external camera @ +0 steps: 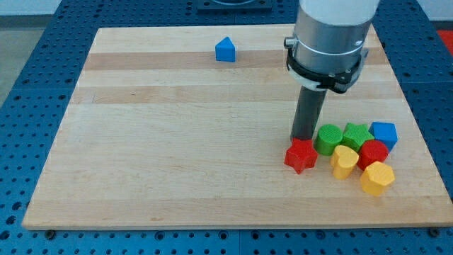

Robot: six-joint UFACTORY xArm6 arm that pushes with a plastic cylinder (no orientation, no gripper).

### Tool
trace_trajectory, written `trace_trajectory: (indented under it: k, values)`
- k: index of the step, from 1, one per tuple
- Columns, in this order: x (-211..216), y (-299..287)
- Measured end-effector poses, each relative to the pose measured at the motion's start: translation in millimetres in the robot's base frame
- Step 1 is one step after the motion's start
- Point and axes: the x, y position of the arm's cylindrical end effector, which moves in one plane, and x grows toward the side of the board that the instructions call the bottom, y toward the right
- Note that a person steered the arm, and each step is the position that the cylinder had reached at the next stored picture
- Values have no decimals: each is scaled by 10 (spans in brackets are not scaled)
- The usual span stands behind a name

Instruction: Move the red star into the yellow heart

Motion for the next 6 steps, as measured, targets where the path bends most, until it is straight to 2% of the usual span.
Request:
trace_trajectory:
  k: [2,3,6]
  values:
    - [-268,-181]
    - [-174,-323]
    - [262,-273]
